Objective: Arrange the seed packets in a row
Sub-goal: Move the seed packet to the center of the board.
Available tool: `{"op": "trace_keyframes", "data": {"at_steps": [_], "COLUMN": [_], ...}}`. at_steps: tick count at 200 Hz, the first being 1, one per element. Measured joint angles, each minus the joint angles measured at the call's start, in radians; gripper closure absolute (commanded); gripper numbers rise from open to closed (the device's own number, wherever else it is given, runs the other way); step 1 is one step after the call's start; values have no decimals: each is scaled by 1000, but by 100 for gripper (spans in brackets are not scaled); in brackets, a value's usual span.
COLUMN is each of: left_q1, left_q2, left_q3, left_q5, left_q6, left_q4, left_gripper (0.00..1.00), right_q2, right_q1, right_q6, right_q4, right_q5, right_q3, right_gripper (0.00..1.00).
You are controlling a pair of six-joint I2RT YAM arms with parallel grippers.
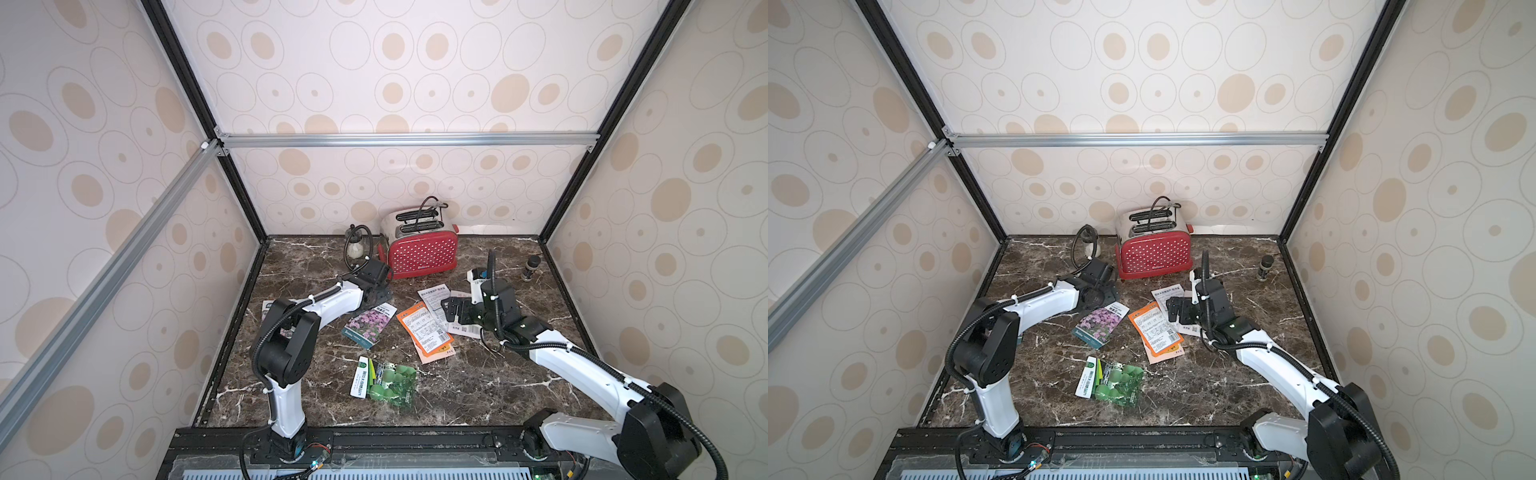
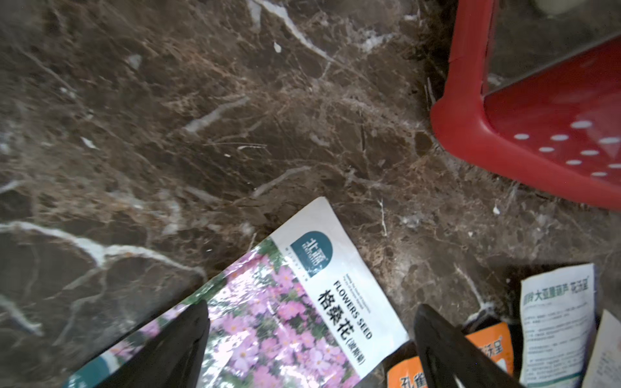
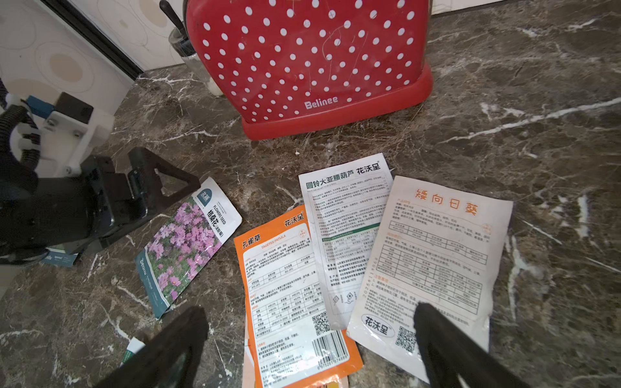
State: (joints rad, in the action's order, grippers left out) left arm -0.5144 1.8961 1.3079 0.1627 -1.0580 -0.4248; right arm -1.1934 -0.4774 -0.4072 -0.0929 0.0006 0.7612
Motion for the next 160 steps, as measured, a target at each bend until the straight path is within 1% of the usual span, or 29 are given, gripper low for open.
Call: {"op": "trace_keyframes", "data": {"at_steps": [32,71,104,160], "left_q1": [-5,-9,-10,0], "left_q2": [44,50,50,16], "left_q3": [13,12,-10,-76], "left_q5": [-5,-21,-35,-16], "left_q6": [-93,-160,-187,-187], "left_q4": [0,8,33,83], "left_gripper": [4,5,5,5], "right_q2": [1,-2,-31,-47], "right_q1": [1,2,2,2], "right_q6": [-12,-24,-30,-31], "right_q4": [-8,-8,-9,-9], "right_q5": [0,-2,-11,-31], "right_q3": [-15,-16,-15,-13], "right_gripper": [0,0,0,0]}}
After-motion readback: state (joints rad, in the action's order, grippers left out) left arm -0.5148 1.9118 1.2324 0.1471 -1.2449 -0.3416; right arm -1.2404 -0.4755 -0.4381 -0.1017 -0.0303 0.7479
